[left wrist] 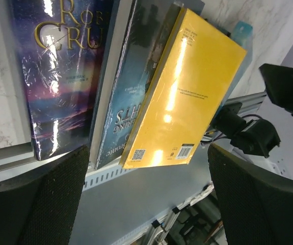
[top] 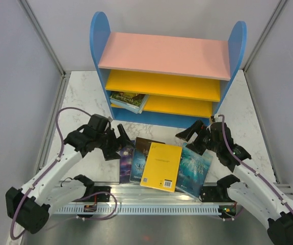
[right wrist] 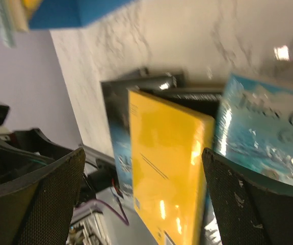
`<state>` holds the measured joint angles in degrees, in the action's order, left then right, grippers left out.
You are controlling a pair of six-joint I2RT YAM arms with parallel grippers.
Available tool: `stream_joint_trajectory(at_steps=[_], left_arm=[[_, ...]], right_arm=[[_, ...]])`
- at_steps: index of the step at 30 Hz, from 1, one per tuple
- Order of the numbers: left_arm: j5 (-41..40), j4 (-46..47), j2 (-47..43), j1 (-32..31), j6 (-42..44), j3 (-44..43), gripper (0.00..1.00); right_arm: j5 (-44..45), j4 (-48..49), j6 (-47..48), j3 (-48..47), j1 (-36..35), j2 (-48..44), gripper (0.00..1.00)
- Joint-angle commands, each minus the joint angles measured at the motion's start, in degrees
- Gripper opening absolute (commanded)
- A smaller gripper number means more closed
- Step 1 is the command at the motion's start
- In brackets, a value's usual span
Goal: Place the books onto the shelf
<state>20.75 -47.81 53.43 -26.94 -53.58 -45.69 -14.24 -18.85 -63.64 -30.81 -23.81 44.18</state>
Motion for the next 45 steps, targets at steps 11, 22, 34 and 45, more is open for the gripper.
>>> stream_joint_trajectory(at_steps=[11, 22, 34, 45], left_arm=[[-3.53, 17.74, 18.1, -17.79, -6.71, -1.07, 0.98], [1.13, 30.22, 23.83, -18.59, -8.12, 5.7, 0.98], [2.45, 34.71, 23.74, -18.5, -9.79, 7.64, 0.98], [1.31, 35.69, 19.09, -18.59, -12.25, 9.04, 0.98]], right_arm=[[-13.36, 1.97, -5.97, 17.0, -0.53, -14.3, 0.97], [-17.57, 16.72, -12.02, 23.68, -0.71, -13.16, 0.95], [-18.54, 29.22, -11.42, 23.86, -8.17, -4.9, 0.77], [-12.75, 29.93, -10.46, 24.04, -14.95, -3.83, 0.34]])
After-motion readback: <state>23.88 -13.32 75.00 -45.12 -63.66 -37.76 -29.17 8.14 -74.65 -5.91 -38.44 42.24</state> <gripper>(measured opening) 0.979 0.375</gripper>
